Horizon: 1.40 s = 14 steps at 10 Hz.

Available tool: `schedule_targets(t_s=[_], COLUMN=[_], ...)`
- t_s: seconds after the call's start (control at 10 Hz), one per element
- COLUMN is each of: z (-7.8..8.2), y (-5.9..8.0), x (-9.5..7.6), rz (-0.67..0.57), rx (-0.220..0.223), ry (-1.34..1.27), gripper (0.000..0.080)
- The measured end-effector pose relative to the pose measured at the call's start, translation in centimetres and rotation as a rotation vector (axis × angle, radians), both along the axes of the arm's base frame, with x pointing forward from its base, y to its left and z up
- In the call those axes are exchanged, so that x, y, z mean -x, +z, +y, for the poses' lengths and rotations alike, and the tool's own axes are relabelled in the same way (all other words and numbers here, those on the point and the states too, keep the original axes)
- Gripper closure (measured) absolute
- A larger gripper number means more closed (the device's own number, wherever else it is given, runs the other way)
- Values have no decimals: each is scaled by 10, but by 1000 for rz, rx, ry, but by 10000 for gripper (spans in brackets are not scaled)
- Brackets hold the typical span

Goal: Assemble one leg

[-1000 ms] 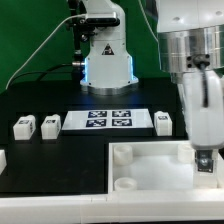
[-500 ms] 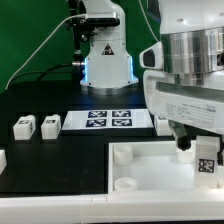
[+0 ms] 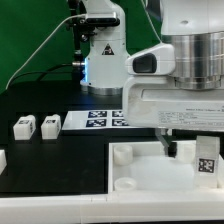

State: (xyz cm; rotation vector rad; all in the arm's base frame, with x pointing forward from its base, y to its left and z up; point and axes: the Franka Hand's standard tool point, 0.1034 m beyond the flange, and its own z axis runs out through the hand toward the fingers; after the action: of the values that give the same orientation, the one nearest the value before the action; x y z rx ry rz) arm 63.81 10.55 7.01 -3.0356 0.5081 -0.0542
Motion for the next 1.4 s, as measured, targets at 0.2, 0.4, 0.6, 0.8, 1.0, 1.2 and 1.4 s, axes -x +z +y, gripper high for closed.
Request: schedule_targets(t_s=[0.2, 0.4, 0.6, 0.8, 1.0, 1.2, 1.4], z=[0, 1, 1, 3, 4, 3, 4], y=[0, 0, 0, -1, -1, -2, -2], x=[0, 0, 0, 2, 4, 6, 12], rz=[3, 11, 21, 42, 66, 83, 63], rx=[-2, -11, -18, -28, -28, -28, -118], ry=[-56, -196, -350, -607, -916, -1266, -1628], gripper=[181, 359, 509, 509, 509, 509, 508])
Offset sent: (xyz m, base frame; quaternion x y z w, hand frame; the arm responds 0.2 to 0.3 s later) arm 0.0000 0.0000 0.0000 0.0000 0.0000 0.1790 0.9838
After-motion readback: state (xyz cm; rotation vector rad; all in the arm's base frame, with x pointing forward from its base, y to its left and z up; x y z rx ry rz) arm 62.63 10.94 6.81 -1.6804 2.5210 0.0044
